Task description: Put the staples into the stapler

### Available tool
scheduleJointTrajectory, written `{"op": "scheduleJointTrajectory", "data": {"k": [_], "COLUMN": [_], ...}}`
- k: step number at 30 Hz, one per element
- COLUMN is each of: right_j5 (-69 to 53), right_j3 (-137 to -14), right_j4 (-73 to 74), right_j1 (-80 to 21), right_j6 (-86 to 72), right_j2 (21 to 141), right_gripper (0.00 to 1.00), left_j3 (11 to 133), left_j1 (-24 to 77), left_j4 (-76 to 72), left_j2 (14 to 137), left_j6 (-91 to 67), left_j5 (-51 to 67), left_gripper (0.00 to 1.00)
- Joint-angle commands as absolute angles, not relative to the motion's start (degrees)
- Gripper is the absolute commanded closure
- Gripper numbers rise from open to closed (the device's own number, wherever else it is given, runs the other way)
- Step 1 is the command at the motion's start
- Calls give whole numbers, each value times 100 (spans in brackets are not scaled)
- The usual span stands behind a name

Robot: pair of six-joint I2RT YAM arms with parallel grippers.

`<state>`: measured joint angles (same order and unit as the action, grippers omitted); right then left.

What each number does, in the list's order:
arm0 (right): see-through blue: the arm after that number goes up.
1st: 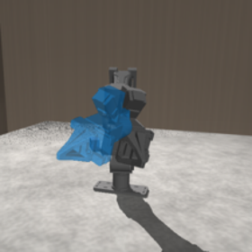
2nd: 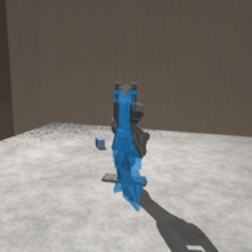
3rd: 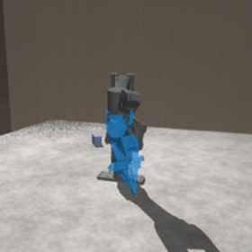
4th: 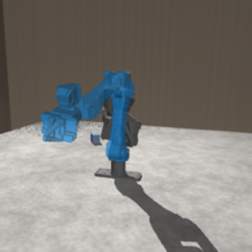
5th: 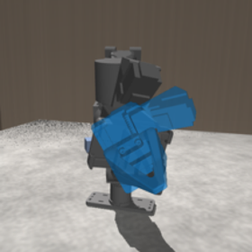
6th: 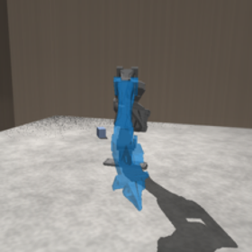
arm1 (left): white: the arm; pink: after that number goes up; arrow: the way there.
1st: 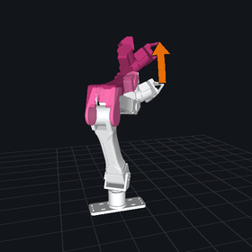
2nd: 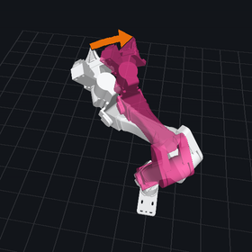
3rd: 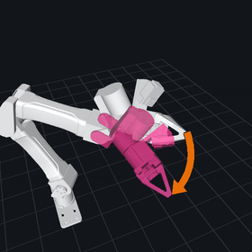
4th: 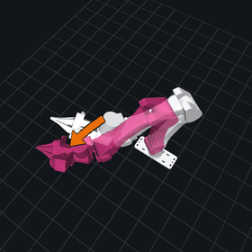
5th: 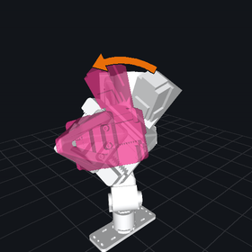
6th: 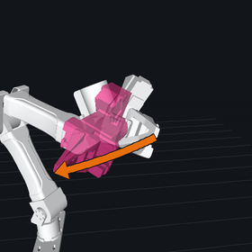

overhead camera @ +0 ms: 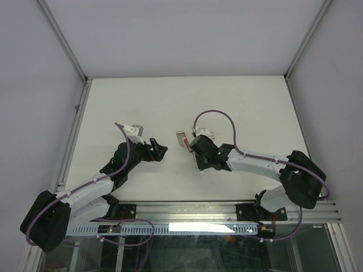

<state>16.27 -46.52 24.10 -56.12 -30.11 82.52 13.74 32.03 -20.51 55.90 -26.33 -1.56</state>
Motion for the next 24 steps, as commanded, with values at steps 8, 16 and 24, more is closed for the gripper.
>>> {"op": "scheduleJointTrajectory", "data": {"k": [8,16,24], "right_j5": [1834,1793,1811], "right_j3": [-4974,-5044,-5111], "right_j4": [2502,2560,2610], "right_j1": [-5729,-5765,-5774], "right_j6": [-3050,-3052,-3023], "right_j2": [8338,8401,8295], "right_gripper": [89,83,72], "left_j3": [1430,1424,1415], "left_j1": [3191,3190,3190], "left_j4": [-2206,-2190,-2189], "left_j2": [5564,5538,5502], "left_j6": [-2495,-2487,-2486], "left_j5": [-236,-246,-264], "left_gripper": [1,1,1]}}
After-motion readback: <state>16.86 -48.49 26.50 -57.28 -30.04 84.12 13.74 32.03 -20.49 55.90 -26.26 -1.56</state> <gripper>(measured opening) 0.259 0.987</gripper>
